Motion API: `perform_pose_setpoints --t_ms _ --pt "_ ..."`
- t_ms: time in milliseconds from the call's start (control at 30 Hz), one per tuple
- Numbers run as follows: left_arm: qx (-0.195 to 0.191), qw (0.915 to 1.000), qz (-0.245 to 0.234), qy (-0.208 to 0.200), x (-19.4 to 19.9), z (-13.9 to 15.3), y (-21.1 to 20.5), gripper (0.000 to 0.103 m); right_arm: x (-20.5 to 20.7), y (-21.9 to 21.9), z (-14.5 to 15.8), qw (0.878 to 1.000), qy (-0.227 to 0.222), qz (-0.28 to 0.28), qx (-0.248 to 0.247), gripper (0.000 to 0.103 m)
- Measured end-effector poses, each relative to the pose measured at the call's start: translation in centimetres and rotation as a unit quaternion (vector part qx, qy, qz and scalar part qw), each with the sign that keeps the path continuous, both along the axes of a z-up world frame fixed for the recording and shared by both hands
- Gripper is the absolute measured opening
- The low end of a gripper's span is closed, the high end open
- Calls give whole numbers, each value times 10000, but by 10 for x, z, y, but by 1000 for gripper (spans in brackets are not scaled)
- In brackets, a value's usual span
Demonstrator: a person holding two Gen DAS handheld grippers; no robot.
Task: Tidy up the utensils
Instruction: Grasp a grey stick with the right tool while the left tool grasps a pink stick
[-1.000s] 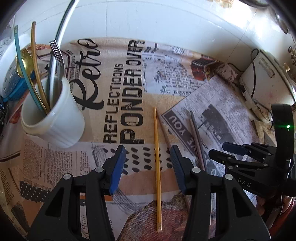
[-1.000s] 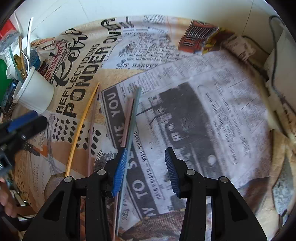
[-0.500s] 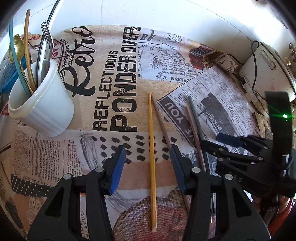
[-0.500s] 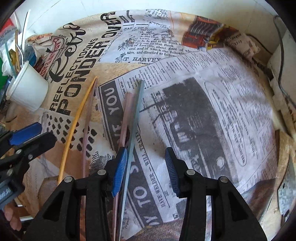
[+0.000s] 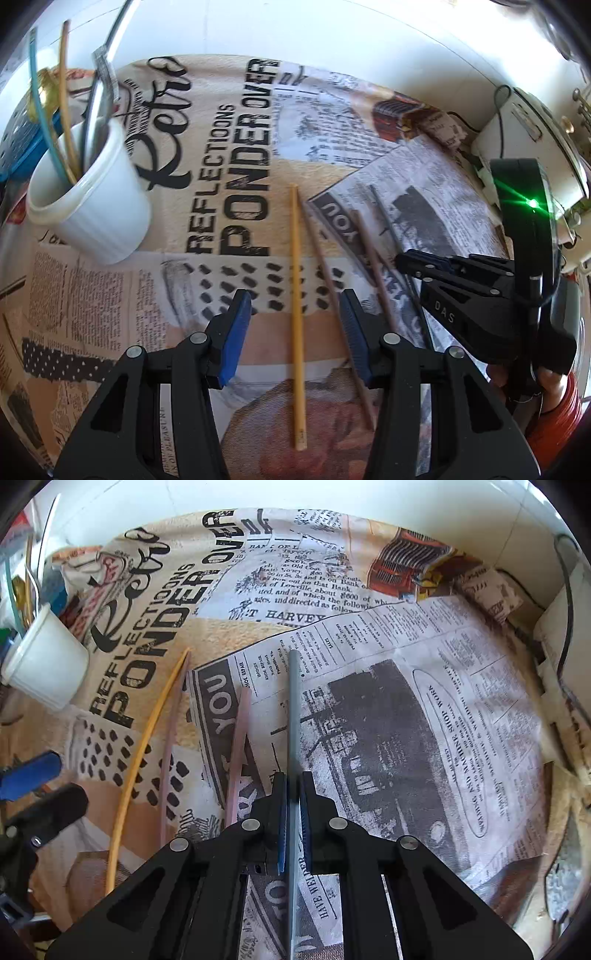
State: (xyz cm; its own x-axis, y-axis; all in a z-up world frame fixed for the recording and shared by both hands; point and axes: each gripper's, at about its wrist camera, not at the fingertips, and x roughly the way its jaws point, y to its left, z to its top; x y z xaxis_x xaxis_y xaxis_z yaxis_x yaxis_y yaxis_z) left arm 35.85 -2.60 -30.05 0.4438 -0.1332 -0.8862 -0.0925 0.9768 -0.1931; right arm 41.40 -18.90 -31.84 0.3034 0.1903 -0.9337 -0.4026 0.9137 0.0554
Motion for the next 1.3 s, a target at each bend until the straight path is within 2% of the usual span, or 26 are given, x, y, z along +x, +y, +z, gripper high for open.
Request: perform_pose_setpoints --t_ms 233,333,467,600,633,800,900,1000,1133,1233,1300 --pt "-84 9989 -442 149 19 -9 -34 48 -2 -40 2 9970 384 -392 538 6" --pt "-149 9974 -642 304 29 -18 -51 41 -7 -60 8 9957 377 -539 658 6" --pt "-183 9951 -832 500 38 -31 -72 28 -16 -79 20 9937 303 -686 835 6" --pt "-147 9939 -851 692 45 -44 -86 25 -18 -89 26 9923 269 -734 956 6" --pt "-127 9944 -842 619 46 -42 -88 25 -19 -91 27 9919 257 -748 995 6" --pt "-401 9936 -839 645 53 -42 -95 25 -21 -102 34 9905 155 -821 1088 6" --pt "-278 9935 -936 593 61 -43 -105 22 -19 -107 36 9896 129 -884 1126 6" --pt "128 9927 -1046 595 69 -44 -117 11 -19 -112 37 9886 116 -943 1171 6" --pt "464 9902 -1187 571 72 -45 -126 7 -19 -114 39 9882 95 -951 1201 6" --pt "565 9889 -1274 516 71 -45 -129 7 -21 -114 42 9879 60 -940 1234 6" --pt "461 9893 -1263 563 73 -45 -127 5 -23 -115 46 9876 25 -924 1272 6"
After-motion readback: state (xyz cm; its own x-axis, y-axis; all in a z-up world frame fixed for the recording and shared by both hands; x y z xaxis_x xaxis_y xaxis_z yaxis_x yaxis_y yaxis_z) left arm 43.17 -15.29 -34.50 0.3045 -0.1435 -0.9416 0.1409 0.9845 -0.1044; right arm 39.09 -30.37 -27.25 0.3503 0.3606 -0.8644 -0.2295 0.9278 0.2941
